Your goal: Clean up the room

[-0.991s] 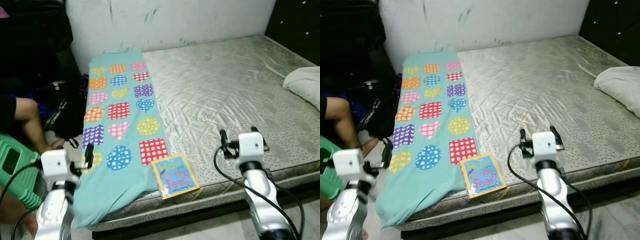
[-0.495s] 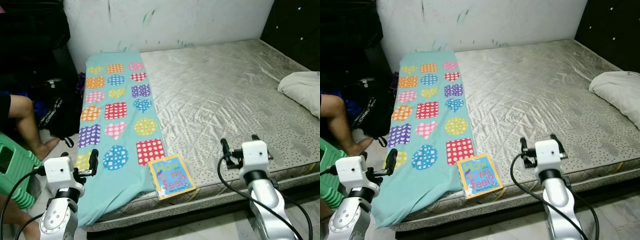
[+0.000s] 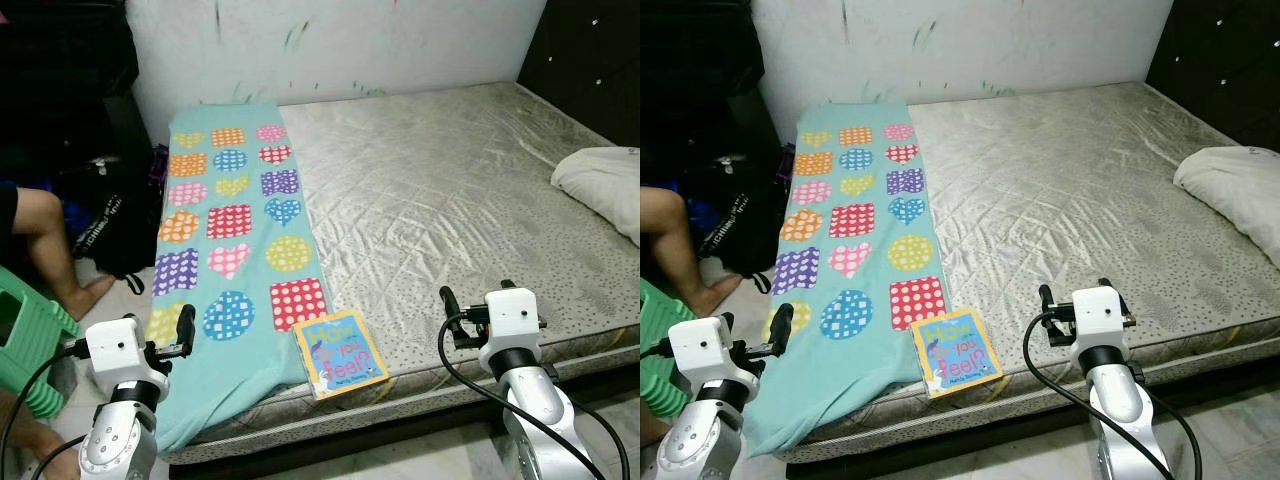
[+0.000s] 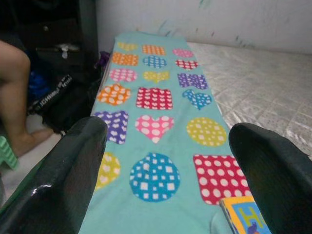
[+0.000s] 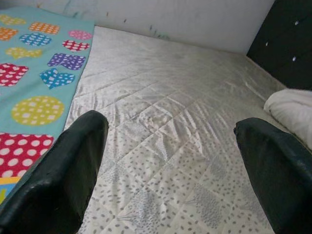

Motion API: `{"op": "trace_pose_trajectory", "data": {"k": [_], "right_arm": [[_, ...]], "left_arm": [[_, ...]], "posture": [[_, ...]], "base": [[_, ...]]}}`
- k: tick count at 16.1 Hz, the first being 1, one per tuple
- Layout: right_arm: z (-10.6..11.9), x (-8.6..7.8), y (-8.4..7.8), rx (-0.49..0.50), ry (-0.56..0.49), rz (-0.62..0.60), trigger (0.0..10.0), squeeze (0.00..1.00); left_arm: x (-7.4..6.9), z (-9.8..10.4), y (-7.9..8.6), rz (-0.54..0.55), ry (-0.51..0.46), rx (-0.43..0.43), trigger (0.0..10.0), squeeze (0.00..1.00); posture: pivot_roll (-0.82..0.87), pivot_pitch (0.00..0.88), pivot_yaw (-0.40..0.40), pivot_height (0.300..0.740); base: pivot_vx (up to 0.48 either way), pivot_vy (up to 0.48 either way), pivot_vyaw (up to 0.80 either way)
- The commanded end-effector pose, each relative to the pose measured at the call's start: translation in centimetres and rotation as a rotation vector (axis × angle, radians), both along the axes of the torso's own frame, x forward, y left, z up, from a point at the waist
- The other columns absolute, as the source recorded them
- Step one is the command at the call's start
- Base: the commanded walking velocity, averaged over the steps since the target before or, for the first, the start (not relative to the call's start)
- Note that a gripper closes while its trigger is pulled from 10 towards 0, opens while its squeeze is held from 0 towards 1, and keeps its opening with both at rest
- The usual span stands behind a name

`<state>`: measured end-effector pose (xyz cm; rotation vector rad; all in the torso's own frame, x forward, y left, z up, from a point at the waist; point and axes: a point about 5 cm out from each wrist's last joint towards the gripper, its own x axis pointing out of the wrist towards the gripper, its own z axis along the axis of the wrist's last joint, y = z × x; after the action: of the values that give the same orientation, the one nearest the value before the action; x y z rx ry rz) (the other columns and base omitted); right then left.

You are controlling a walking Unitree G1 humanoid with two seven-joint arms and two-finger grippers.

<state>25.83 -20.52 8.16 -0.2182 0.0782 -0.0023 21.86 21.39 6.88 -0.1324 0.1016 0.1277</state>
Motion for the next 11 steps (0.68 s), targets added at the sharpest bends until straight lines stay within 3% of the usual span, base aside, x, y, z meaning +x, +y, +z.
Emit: {"op": "trace_pose_trajectory", "data": {"k": [1, 11], "right_arm": [[0.87, 0.28, 0.02, 0.021, -0.02, 0.003, 10.0, 0.0], [1.0, 0.46, 0.8, 0.061, -0.006, 0.019, 10.0, 0.0]], "left_arm": [[-0.15, 0.21, 0.26, 0.019, 0.002, -0.002, 10.0, 0.0], [0.05, 0.23, 0.08, 0.018, 0.01, -0.013, 10.0, 0.0]], "posture": [[-0.11, 0.0, -0.004, 0.74], [-0.11, 0.0, -0.002, 0.74]], "base": [[0.0, 0.0, 0.0], [0.0, 0.0, 0.0]]}}
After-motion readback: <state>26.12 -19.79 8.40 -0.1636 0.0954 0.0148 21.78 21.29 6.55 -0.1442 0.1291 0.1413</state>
